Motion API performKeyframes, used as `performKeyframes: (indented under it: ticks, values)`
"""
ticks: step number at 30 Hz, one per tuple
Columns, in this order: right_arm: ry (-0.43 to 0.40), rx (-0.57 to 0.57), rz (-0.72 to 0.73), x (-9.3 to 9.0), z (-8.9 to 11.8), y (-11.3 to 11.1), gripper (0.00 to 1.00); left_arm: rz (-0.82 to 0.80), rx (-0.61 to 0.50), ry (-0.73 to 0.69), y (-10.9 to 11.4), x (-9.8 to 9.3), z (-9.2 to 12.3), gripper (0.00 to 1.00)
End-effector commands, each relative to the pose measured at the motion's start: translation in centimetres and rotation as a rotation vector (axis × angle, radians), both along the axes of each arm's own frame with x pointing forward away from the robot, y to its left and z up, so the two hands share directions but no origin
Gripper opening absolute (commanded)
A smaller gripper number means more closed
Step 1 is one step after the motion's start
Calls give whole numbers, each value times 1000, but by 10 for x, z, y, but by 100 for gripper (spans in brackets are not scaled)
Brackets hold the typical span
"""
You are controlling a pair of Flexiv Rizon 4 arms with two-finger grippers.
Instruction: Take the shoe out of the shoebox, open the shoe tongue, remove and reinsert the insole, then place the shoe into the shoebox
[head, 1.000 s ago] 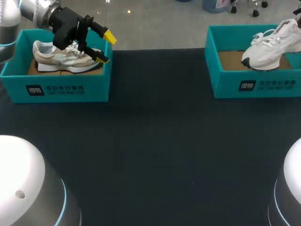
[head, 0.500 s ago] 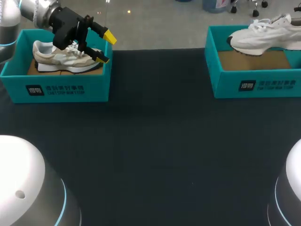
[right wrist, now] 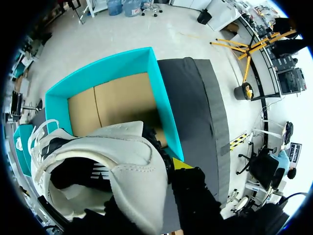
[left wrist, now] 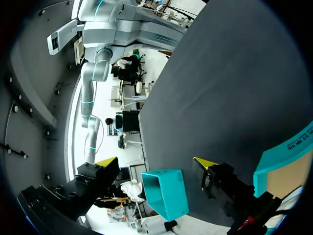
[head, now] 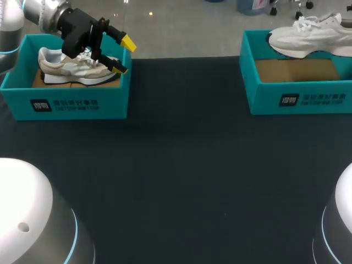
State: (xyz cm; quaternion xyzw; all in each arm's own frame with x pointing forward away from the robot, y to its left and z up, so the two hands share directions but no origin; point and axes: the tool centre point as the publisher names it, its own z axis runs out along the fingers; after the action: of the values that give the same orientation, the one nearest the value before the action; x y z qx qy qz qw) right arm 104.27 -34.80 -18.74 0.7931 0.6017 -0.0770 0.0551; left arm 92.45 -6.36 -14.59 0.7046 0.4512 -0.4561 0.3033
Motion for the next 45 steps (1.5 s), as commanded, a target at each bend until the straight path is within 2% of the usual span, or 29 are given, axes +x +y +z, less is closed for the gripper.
performKeyframes:
  ticks: [1, 7, 11, 18, 31, 45]
  values:
    - [0, 11, 4, 1, -1, 2, 0, -2, 4, -2, 0, 0, 0, 100]
    - [-46, 42, -15, 0, -15, 2, 0, -2, 4, -2, 0, 0, 0, 100]
    - [-93, 20, -32, 0, -25, -2, 0, -2, 4, -2, 0, 0, 0, 100]
    - [-115, -35, -22, 0, -46, -5, 0, -2, 4, -2, 0, 0, 0, 100]
    - [-84, -45, -31, 6, -87, -8, 0, -2, 4, -2, 0, 0, 0, 100]
    - [-55, -87, -60, 8, -138, -22, 0, -2, 4, -2, 0, 0, 0, 100]
